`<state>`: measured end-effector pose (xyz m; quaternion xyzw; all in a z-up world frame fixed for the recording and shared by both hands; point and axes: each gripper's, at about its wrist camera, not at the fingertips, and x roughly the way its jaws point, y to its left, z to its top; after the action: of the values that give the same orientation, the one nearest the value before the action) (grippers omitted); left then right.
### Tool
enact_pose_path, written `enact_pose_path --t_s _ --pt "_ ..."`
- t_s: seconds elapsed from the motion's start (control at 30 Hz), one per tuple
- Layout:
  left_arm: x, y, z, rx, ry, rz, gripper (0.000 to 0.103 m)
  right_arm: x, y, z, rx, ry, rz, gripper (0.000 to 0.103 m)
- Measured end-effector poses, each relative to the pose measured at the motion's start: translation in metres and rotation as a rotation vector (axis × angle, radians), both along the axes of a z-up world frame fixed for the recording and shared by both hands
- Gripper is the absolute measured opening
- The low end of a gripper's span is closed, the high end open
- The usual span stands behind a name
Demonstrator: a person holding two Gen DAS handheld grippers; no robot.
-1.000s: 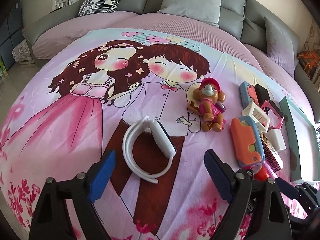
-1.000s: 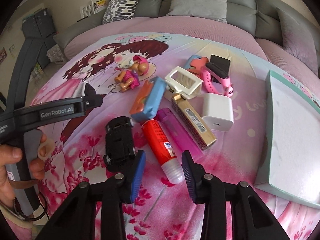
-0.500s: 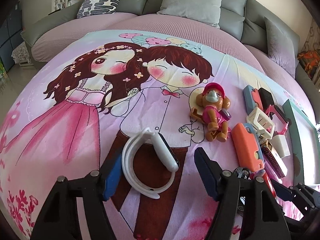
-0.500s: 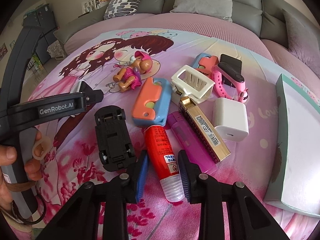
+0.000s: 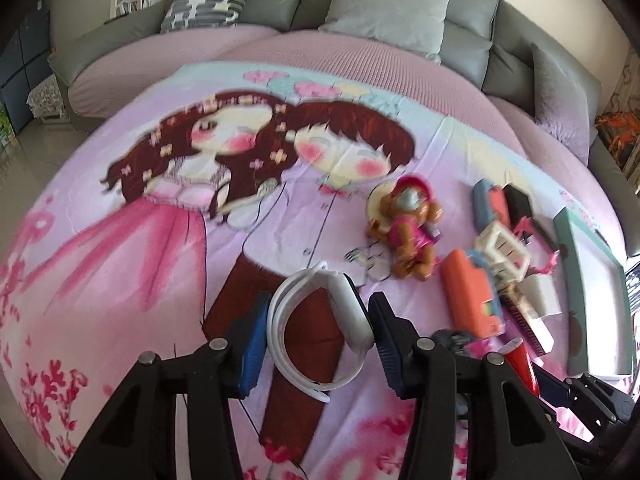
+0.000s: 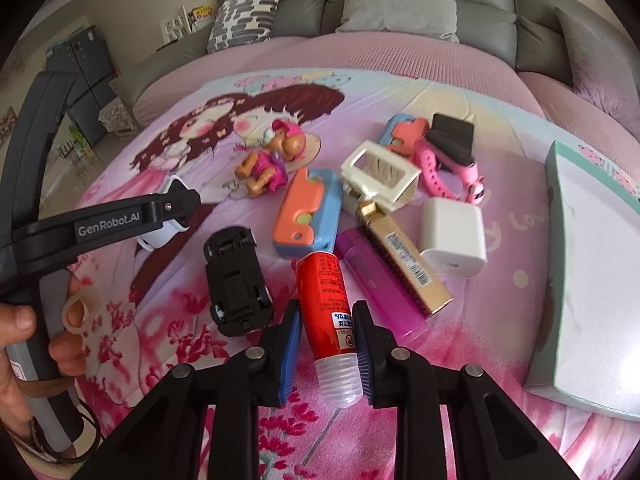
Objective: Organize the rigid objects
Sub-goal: 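Grasp the white smartwatch with the left tool while the right tool grasps the red glue stick, then carry both items into the tray and open both tools to release them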
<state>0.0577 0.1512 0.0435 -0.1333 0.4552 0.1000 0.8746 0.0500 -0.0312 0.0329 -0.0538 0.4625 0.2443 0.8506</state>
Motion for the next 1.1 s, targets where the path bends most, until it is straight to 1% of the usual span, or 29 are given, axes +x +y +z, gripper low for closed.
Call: enact_pose_path --t_s 0.1,0.2,0.3,0.4,0.5,0.67,0.77,0.93,1.1 --pt "0.001 -0.011 0.023 0.021 -0.041 -0.007 0.051 0.001 -0.011 0.018 0.045 -0.029 -0.023 0.027" --pt "0.007 -0.026 0.048 0.026 -0.092 -0.022 0.051 0.006 -0.027 0.036 0.092 -0.064 -0.064 0.027" --pt "0.020 -0.050 0.069 0.017 -0.135 -0.043 0.051 0.019 -0.051 0.050 0.133 -0.089 -0.150 0.027" --pt "0.038 -0.079 0.078 -0.011 -0.146 -0.076 0.051 0.033 -0.081 0.058 0.139 -0.117 -0.266 0.027" --pt "0.055 -0.111 0.080 -0.039 -0.145 -0.119 0.051 0.047 -0.115 0.064 0.134 -0.134 -0.373 0.027" --pt "0.078 -0.169 0.078 -0.059 -0.151 -0.182 0.051 0.059 -0.175 0.068 0.122 -0.173 -0.540 0.027" --pt "0.089 -0.200 0.073 -0.070 -0.138 -0.217 0.051 0.062 -0.211 0.063 0.092 -0.164 -0.633 0.027" --pt "0.102 -0.242 0.066 -0.083 -0.118 -0.261 0.051 0.067 -0.249 0.052 0.052 -0.138 -0.728 0.027" --pt "0.111 -0.275 0.063 -0.068 -0.113 -0.294 0.051 0.065 -0.278 0.044 0.025 -0.114 -0.792 0.027"
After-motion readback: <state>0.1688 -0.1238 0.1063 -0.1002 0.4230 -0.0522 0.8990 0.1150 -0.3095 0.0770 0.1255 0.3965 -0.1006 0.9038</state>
